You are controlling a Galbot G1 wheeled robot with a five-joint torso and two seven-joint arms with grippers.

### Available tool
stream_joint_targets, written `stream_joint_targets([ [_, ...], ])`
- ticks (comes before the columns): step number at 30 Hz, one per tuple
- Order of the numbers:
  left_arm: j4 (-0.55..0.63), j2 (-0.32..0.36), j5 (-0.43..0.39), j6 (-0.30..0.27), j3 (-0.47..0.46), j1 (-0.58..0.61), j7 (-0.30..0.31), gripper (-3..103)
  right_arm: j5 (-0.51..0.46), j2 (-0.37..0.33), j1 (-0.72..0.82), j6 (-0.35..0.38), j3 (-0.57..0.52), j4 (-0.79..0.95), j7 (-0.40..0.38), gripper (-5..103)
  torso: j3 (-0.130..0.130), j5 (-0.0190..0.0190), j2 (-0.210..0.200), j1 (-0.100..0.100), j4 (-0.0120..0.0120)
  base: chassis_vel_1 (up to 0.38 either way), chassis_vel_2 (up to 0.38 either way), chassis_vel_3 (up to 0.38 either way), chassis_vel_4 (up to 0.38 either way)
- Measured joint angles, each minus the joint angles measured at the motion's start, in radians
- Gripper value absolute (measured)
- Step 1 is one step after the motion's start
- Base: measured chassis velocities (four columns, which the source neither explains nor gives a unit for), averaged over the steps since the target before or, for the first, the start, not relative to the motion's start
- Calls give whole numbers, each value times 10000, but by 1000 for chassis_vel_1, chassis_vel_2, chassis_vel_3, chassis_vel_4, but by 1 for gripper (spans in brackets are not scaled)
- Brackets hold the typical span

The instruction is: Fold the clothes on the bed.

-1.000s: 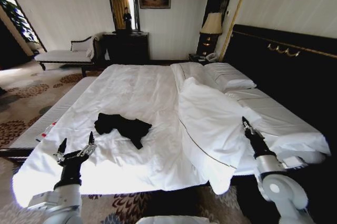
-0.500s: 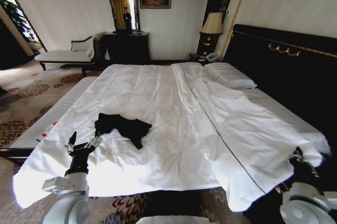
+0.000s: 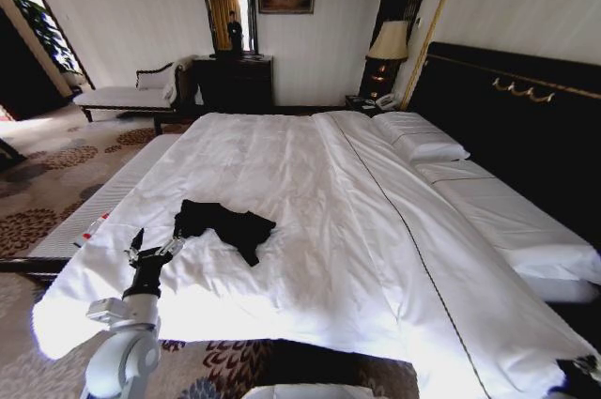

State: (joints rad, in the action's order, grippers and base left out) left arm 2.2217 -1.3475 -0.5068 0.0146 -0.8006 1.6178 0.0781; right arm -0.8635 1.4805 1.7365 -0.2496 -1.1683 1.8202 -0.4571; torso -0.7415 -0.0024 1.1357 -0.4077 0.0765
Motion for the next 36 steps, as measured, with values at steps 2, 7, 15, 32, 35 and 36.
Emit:
stream_joint_targets([
  [2,-21,41,-25,-13,-15,-15,3,100,164,52,-64,4,150,-57,-104,3,0,0,0,0,4,0,0,0,0],
  [7,-106,185,-118,-19,-139,25,7,100,492,306,-185,490,687,-38,-831,3,0,2,0,0,-6,0,0,0,0],
  [15,-128,41,-76,88,-220,229,12,100,1140,259,27,1548,193,694,-3480,29,1,4,4,5,2,-13,-6,-8,-16],
  [32,731,-586,486,156,-202,1077,9,100,2555,-400,777,1230,269,4692,-2238,89,0,8,1,-1,-10,0,0,0,0],
  [35,826,-644,609,225,-222,1377,-5,100,2851,-408,898,670,777,4758,-761,97,0,8,0,-1,-10,0,0,0,0],
  [36,863,-669,672,267,-228,1521,-11,100,2940,-425,945,413,983,4760,-3,97,0,8,0,-1,-8,0,0,0,0],
])
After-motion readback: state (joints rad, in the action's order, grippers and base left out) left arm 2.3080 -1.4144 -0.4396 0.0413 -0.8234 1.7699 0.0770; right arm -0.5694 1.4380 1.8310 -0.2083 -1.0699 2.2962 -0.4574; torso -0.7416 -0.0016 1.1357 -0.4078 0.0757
